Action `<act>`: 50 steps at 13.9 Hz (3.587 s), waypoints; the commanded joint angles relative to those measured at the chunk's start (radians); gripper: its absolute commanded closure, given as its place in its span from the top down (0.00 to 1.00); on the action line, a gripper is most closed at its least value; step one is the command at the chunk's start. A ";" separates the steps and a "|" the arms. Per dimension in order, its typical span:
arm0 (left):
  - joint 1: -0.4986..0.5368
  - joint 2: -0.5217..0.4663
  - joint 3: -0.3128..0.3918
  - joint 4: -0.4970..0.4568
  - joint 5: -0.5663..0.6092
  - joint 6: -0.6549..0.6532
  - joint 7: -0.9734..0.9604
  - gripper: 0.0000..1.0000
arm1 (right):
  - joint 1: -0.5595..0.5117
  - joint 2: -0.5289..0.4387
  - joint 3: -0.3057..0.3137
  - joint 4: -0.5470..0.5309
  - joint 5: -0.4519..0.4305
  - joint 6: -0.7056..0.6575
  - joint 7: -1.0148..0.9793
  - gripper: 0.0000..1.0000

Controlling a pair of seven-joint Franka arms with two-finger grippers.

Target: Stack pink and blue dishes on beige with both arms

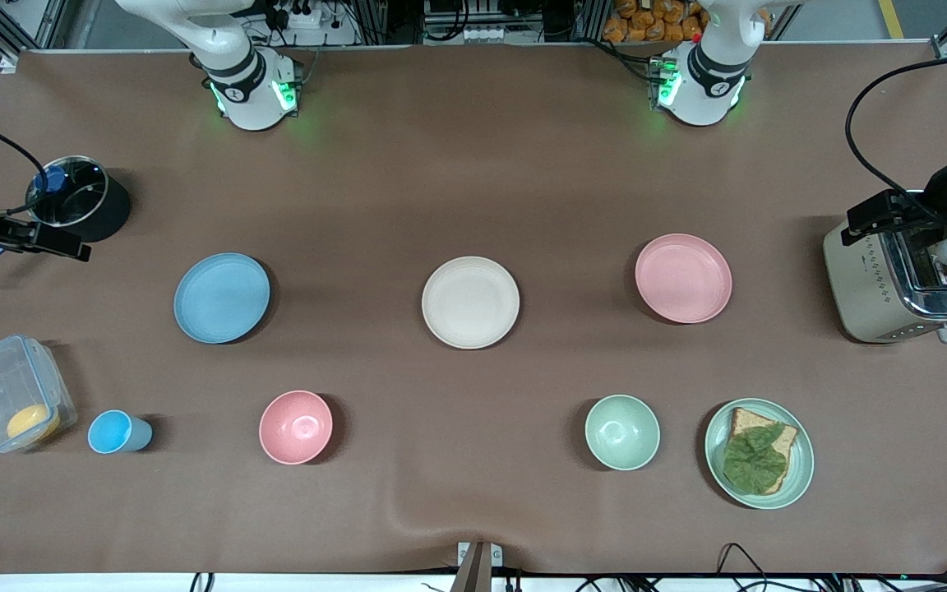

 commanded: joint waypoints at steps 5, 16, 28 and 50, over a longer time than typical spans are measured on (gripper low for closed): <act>0.004 0.010 -0.005 0.024 0.021 -0.031 -0.003 1.00 | -0.021 0.145 0.012 -0.015 0.003 0.007 -0.089 1.00; 0.010 0.037 -0.005 0.020 0.021 -0.037 -0.003 1.00 | -0.220 0.318 0.014 -0.377 0.159 0.548 -0.621 1.00; 0.008 0.398 -0.014 -0.060 0.018 0.119 -0.011 1.00 | -0.214 0.444 0.038 -0.379 0.227 0.569 -0.772 0.17; 0.027 0.519 -0.044 -0.270 0.011 0.333 0.147 0.00 | -0.140 0.441 0.037 -0.126 0.208 0.190 -0.514 0.00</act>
